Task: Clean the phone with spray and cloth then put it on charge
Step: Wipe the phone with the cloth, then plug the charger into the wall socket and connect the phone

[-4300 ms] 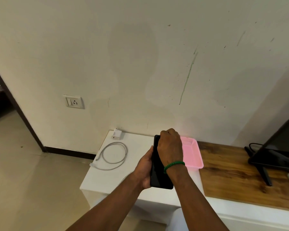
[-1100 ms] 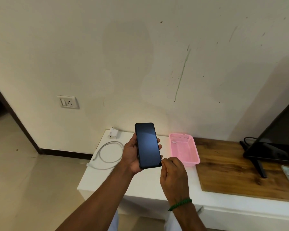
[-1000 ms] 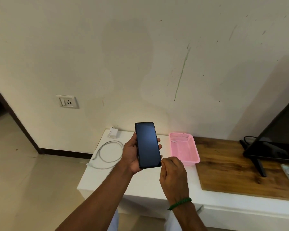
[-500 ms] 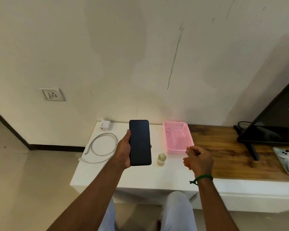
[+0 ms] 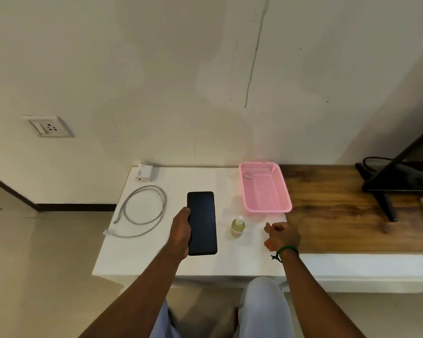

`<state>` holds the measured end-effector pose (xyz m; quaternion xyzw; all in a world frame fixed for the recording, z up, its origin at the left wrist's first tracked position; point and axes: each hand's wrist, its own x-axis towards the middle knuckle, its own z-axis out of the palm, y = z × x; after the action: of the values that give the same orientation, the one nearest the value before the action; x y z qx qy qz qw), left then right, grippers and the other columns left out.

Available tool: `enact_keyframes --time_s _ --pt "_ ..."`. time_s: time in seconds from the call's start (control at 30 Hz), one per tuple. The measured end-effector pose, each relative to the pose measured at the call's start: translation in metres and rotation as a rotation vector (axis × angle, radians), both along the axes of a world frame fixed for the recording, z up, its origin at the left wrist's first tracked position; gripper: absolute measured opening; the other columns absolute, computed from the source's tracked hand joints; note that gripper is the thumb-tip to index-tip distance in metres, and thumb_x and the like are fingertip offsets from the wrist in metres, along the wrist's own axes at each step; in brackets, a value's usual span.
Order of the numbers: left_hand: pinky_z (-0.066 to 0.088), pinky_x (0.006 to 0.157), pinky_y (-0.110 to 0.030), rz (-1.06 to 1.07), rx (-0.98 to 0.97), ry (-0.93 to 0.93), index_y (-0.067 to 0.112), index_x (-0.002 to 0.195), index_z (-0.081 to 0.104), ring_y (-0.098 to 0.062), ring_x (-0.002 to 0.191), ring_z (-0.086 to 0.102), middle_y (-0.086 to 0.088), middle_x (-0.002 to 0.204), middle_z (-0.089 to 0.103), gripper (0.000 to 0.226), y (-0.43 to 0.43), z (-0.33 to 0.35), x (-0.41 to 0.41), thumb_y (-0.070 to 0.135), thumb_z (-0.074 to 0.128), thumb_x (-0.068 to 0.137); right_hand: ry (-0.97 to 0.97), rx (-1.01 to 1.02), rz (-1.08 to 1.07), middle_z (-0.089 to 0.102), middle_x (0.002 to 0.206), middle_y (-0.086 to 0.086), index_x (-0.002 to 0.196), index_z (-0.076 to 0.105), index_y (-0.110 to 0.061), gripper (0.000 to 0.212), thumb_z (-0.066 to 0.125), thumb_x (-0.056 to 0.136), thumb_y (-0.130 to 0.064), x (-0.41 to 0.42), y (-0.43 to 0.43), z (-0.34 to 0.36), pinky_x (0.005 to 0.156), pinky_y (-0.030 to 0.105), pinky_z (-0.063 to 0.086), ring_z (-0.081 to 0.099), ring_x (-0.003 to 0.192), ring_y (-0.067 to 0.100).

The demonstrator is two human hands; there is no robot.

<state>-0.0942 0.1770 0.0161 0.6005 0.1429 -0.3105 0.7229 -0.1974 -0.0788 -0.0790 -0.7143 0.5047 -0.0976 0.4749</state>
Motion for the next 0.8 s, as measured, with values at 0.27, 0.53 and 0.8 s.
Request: enact_keyframes --time_s 0.27,0.53,0.8 --pt "0.049 0.074 -0.043 -0.014 0.033 0.032 0.008 0.099 0.057 -0.033 0.081 0.062 -0.018 0.097 0.062 0.026 -0.010 -0.029 0.001 0.026 0.039 0.098 0.081 -0.164 0.090 0.064 0.059 0.008 0.056 0.067 -0.011 0.026 0.070 0.080 -0.022 0.009 0.016 0.022 0.058 0.034 0.051 0.060 0.060 0.026" --pt "0.049 0.080 -0.047 0.006 -0.001 0.068 0.007 0.107 0.057 -0.036 0.089 0.061 -0.021 0.105 0.061 0.029 -0.009 -0.040 0.005 0.028 0.039 0.098 0.167 -0.251 0.158 0.071 0.081 0.009 0.093 0.071 -0.011 0.040 0.059 0.081 -0.047 0.008 0.012 -0.002 0.076 0.038 0.055 0.065 0.081 0.028" --pt "0.051 0.080 -0.047 -0.003 -0.050 0.073 0.007 0.101 0.061 -0.033 0.084 0.064 -0.016 0.097 0.066 0.028 -0.004 -0.048 0.013 0.027 0.040 0.100 -0.222 -0.383 0.191 0.069 0.074 0.005 0.084 0.072 -0.005 0.007 0.067 0.080 -0.007 0.013 0.099 0.082 0.070 0.022 0.049 0.061 0.067 0.016"
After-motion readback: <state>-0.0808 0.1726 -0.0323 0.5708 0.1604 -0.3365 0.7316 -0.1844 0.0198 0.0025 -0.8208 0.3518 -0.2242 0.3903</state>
